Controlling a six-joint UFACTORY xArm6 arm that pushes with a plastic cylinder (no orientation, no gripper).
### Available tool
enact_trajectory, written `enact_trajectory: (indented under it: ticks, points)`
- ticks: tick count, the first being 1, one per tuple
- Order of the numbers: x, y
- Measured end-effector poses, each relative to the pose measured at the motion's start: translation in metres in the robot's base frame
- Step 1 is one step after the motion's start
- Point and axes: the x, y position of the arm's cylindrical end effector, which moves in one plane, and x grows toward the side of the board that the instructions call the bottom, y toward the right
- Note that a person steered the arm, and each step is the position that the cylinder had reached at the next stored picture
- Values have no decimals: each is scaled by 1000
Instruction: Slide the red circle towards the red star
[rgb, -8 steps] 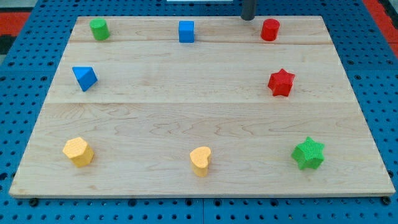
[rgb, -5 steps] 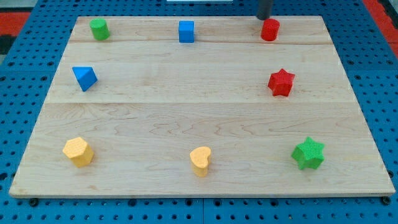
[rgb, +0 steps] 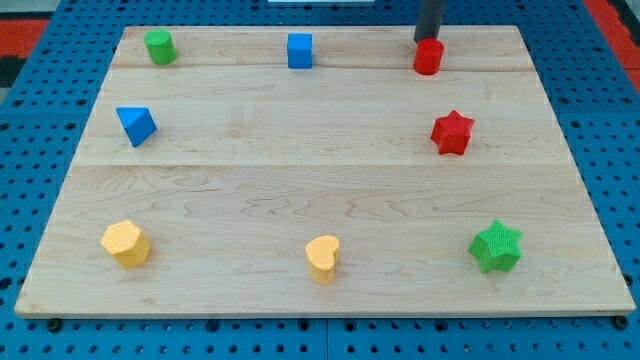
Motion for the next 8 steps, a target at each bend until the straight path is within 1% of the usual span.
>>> enact_trajectory:
  ticks: [2,4,8]
  points:
    - [0,-11]
    - [35,-11]
    - [43,-11]
